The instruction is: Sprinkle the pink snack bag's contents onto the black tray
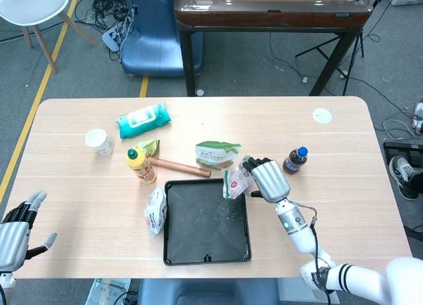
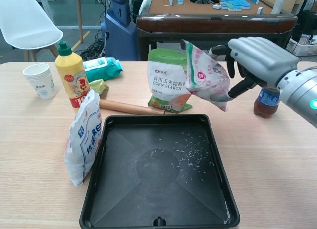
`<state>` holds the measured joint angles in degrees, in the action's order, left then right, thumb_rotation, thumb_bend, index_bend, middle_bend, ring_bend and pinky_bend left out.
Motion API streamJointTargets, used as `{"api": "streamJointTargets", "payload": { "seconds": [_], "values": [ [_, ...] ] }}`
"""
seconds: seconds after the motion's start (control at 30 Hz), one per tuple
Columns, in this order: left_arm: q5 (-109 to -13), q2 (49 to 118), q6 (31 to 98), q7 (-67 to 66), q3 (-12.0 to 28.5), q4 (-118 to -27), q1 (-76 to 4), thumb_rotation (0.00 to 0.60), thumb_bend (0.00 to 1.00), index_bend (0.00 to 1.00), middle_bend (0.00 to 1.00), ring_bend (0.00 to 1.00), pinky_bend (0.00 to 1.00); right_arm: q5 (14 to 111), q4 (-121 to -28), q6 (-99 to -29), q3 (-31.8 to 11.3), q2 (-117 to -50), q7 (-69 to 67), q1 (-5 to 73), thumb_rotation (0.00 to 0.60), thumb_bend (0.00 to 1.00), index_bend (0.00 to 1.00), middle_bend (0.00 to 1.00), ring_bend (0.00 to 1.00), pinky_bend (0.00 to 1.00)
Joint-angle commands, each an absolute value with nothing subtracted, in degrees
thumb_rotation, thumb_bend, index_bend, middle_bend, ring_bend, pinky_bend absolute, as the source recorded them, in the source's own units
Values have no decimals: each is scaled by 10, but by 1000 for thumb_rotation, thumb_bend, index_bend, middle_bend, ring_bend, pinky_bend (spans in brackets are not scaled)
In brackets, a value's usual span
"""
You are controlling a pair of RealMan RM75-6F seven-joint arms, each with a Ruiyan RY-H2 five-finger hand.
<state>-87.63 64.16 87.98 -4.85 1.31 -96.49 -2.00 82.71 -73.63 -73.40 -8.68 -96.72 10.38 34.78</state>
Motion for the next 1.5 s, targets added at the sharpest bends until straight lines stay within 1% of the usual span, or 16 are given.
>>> {"api": "streamJointTargets", "payload": {
  "seconds": [0.03,0.27,0.43,0.53,0.67,1.1,1.33,1.5],
  "values": [
    [-876,641,878,-53,13,-969,-21,600,227,80,95,132,188,814,-751,-728,-88,-946,-17,321,600,513,681,596,558,594],
    [-877,642,874,-66,12,-979,-24,600,227,79,95,130,185,810,-745,-689,-80,-915,-233,302,600,514,681,600,558,594],
    [-876,643,871,-75,11,-985,-25,600,227,79,95,128,184,844,-723,-642,-52,-889,-366,310,600,513,681,600,558,594],
    [-877,645,872,-80,10,-988,-25,600,227,79,95,127,184,875,-704,-632,-34,-880,-441,317,600,513,681,600,558,594],
    [-873,644,872,-85,10,-991,-23,600,227,79,95,125,184,896,-670,-631,-22,-881,-477,322,600,514,681,600,558,594],
    [-869,651,868,-94,10,-996,-25,600,227,79,95,123,184,919,-601,-602,12,-892,-515,334,600,506,681,599,558,592],
    [-869,652,869,-102,9,-1002,-24,600,227,79,95,123,183,930,-546,-600,25,-920,-508,337,600,496,681,593,557,585],
    [-868,653,870,-107,9,-1006,-24,600,227,79,95,123,183,941,-505,-603,34,-945,-525,342,600,496,681,582,525,548]
  ]
}}
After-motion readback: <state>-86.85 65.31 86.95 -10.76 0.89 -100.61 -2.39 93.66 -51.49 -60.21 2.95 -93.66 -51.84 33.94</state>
